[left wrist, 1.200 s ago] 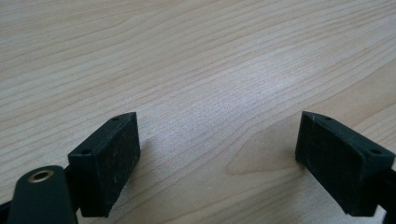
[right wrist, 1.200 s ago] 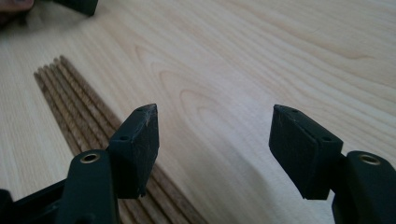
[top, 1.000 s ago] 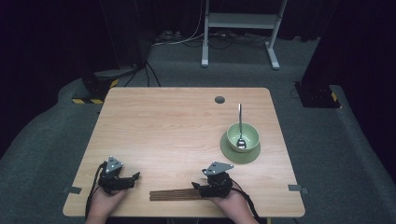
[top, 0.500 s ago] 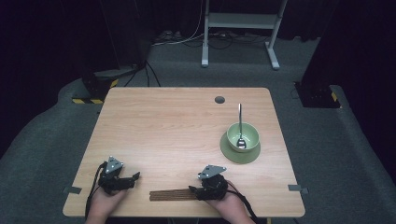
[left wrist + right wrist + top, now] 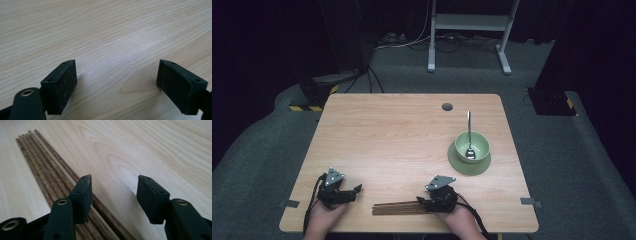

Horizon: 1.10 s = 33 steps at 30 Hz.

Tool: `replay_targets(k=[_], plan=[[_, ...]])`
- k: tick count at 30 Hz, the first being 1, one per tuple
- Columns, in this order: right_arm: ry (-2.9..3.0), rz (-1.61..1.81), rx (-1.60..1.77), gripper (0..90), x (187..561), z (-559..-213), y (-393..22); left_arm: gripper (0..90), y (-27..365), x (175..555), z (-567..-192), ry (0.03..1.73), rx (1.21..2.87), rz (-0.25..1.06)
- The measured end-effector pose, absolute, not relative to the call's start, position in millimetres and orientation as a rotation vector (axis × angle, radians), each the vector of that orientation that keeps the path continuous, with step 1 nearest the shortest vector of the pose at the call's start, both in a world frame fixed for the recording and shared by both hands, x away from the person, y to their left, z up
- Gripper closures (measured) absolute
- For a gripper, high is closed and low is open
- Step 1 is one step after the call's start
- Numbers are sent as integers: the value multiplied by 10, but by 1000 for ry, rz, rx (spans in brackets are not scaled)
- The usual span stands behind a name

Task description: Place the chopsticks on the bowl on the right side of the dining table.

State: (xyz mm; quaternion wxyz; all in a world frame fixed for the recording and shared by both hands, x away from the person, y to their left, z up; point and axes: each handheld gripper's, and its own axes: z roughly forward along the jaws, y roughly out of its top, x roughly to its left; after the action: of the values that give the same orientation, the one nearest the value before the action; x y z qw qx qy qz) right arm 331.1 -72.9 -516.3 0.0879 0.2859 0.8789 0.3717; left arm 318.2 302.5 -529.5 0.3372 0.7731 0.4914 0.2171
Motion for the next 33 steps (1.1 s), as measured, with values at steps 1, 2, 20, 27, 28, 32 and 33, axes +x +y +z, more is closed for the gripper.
replay_targets(k=[1,2,20,27,28,32,33], plan=[[2609,1097,860,488,3317,-5163,-740,169,3026,3183,-5295,1281,2013,561],[2604,1089,856,493,3327,-5166,-754,169,3027,3184,-5295,1281,2012,559],[2677,1144,807,562,3306,-5135,-742,183,3026,3179,-5293,1273,2016,563],[2685,1125,820,580,3321,-5147,-745,186,3026,3179,-5293,1271,2016,560],[2685,1122,818,583,3321,-5147,-750,186,3027,3179,-5293,1271,2015,560],[2676,1081,819,600,3363,-5136,-797,188,3024,3177,-5294,1271,2015,562],[2673,1092,830,600,3374,-5132,-821,188,3027,3179,-5293,1271,2015,560]])
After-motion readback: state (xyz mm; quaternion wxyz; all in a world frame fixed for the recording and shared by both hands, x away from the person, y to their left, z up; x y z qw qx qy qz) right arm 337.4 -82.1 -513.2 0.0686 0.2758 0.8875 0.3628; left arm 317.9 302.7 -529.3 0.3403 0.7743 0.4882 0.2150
